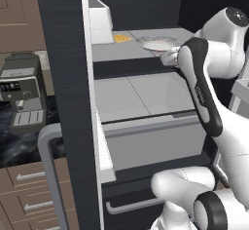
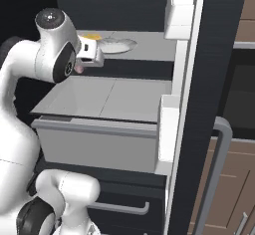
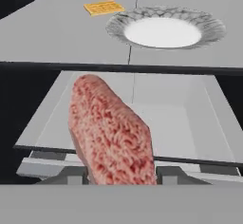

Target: Retrieve the steak from the fridge and place it on the saucepan with marinade on the stove.

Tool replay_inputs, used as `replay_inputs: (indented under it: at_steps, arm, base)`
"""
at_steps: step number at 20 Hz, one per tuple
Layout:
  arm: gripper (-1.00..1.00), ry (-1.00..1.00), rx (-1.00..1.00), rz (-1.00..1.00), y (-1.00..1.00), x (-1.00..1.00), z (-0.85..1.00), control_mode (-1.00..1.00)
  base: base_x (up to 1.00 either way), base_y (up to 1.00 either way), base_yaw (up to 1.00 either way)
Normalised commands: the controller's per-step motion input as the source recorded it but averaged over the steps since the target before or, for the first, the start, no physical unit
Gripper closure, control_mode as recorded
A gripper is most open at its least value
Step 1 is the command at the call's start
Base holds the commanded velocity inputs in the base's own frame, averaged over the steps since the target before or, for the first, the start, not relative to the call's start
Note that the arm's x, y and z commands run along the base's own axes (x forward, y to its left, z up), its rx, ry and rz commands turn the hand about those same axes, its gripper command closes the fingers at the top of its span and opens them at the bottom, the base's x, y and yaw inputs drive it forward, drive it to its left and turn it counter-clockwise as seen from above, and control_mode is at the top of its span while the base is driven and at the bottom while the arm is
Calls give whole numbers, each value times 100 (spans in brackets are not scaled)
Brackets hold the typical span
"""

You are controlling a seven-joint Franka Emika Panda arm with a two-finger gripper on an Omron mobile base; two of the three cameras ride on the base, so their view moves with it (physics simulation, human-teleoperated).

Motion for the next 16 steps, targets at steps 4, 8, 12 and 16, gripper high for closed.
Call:
replay_inputs:
  at_steps: [4,8,12,16]
  arm:
    - [100,6,0,-20,0,-100,0,-100]
    - [100,12,0,-15,0,-100,0,-100]
    - [100,12,0,-8,0,-81,1,-100]
    - [100,13,0,0,0,-86,0,-100]
  base:
    - [0,0,0]
    - [0,0,0]
    - [0,0,0]
    - [0,0,0]
